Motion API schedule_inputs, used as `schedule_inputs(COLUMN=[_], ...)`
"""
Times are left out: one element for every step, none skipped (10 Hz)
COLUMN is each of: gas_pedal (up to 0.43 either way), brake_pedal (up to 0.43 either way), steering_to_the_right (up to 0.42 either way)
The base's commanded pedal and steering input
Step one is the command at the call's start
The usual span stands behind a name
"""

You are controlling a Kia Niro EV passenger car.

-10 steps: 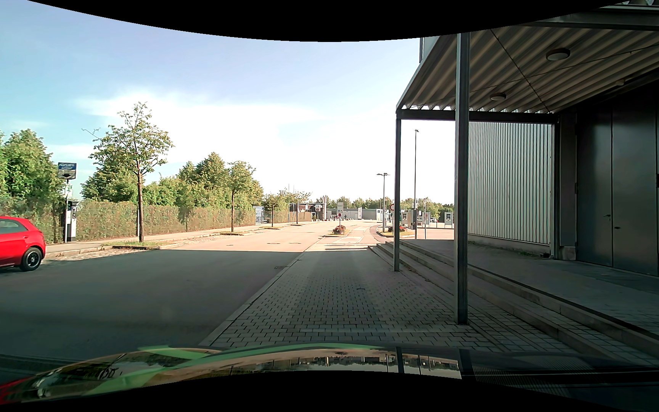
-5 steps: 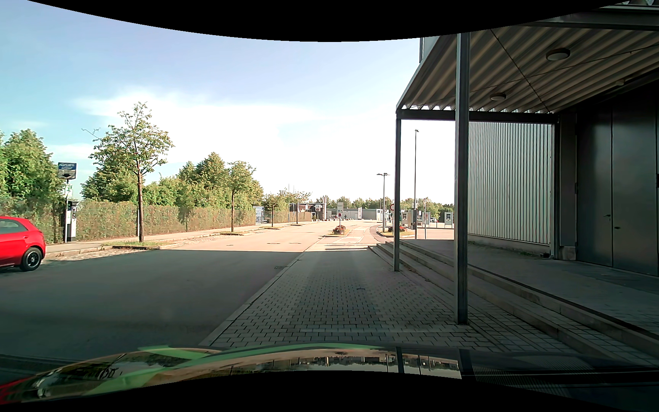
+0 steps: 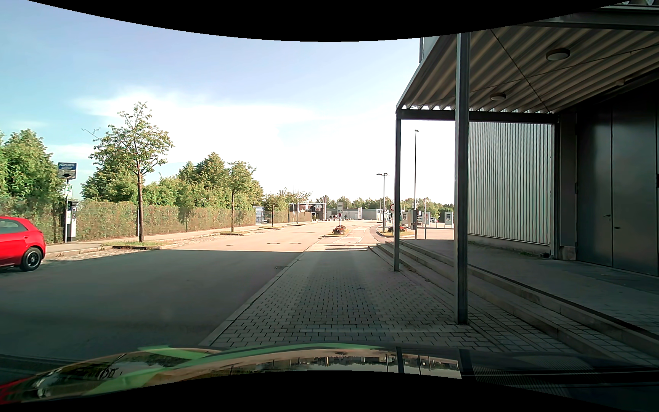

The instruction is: Follow the waypoints while adhering to traffic rules and regulations

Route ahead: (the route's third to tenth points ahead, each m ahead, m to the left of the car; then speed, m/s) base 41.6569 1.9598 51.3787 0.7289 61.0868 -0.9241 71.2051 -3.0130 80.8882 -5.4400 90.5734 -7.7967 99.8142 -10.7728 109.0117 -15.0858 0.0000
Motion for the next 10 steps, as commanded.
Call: schedule_inputs(gas_pedal=[0.000,0.000,0.000,0.000,0.000,0.000,0.000,0.000,0.000,0.000], brake_pedal=[0.226,0.226,0.226,0.232,0.232,0.232,0.232,0.232,0.232,0.232], steering_to_the_right=[-0.068,-0.067,-0.068,-0.067,-0.067,-0.068,-0.067,-0.068,-0.068,-0.067])
